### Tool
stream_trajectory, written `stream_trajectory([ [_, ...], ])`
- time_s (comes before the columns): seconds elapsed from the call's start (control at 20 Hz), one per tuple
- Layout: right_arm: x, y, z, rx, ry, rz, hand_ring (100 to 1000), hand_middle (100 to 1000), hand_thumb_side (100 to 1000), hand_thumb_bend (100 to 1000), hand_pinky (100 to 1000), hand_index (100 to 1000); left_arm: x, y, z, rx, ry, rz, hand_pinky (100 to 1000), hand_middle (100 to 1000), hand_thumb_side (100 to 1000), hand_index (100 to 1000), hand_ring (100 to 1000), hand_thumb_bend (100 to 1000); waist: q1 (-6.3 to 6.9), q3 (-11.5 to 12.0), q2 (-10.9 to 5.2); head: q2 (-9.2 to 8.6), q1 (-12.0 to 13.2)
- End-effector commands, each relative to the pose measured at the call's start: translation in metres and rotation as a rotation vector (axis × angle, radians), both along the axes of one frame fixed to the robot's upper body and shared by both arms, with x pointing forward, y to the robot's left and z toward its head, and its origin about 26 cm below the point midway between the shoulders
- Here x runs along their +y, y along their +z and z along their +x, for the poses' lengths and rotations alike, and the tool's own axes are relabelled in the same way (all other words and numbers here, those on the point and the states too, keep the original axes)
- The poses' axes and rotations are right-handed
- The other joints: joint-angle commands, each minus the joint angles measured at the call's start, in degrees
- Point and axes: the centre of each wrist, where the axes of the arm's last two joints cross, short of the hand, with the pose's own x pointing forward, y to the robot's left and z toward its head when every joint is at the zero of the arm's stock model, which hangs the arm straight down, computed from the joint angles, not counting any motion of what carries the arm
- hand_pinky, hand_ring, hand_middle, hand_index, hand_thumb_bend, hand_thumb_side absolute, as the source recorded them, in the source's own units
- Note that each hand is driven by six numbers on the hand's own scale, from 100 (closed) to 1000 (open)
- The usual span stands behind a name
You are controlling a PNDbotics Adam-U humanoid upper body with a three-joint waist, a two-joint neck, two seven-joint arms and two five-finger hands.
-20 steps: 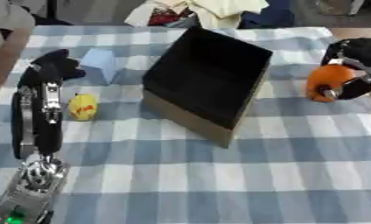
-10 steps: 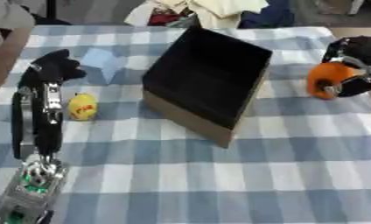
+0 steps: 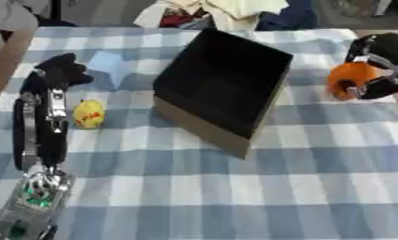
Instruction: Pick up objects on the table and place them in the box.
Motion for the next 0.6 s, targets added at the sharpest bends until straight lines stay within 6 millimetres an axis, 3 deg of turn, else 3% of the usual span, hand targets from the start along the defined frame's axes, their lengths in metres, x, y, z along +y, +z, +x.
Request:
stream_trajectory([
  [0.05,0.003,0.025,-0.003,-0.073,0.020,0.021,811,658,296,171,767,622,0.001,0.008,-0.001,-0.025,-0.008,0.014,667,573,797,744,570,100,-0.08,0.06,-1.27,-0.21,0.00],
  [0.3,0.005,0.028,-0.003,-0.079,0.026,0.030,811,658,296,171,767,622,0.001,0.008,-0.001,-0.025,-0.008,0.014,667,573,797,744,570,100,-0.13,0.09,-1.28,-0.19,-0.01],
  [0.6,0.019,0.048,-0.009,-0.148,0.084,0.067,809,652,245,138,765,606,0.001,0.008,-0.001,-0.026,-0.008,0.016,664,574,794,744,571,100,-0.33,0.14,-1.53,-0.14,-0.17],
])
